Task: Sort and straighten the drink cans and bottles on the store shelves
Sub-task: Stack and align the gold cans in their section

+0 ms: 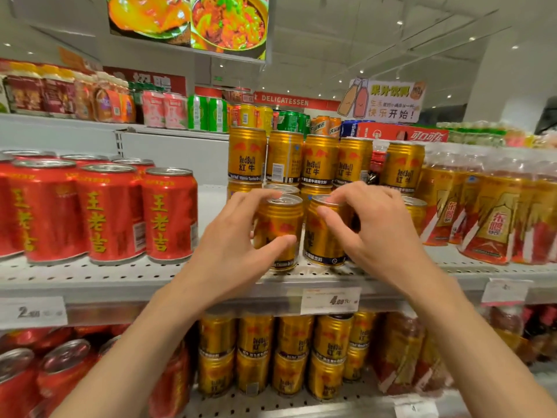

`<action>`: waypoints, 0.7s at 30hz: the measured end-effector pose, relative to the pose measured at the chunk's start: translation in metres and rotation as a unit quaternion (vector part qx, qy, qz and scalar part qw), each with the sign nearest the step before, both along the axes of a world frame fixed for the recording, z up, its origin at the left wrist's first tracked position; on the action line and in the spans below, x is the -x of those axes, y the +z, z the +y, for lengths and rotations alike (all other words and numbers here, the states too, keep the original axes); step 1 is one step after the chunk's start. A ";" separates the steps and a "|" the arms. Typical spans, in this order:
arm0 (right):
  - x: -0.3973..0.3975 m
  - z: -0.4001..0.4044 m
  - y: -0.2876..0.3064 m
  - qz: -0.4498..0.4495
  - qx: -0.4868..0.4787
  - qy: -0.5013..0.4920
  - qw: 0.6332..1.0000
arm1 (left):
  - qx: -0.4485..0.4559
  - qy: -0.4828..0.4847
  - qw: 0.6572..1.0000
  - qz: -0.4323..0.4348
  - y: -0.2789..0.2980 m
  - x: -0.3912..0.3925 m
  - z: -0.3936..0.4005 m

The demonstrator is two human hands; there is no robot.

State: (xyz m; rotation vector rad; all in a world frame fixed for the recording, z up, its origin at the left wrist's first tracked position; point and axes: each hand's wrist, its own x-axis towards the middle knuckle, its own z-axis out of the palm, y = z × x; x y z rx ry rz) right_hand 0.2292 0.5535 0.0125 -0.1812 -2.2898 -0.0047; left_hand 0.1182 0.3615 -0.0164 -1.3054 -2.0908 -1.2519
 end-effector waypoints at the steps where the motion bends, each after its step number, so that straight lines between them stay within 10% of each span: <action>1: 0.001 0.001 -0.002 0.004 0.004 0.001 1.000 | 0.001 0.004 1.000 0.001 0.000 0.003 -0.005; 15: 0.012 -0.013 0.043 -0.080 0.064 0.030 0.994 | -0.052 0.029 0.998 -0.028 -0.015 0.014 -0.016; 21: 0.063 -0.015 0.077 -0.278 0.074 0.026 0.957 | -0.062 0.029 0.996 -0.050 -0.016 0.020 -0.019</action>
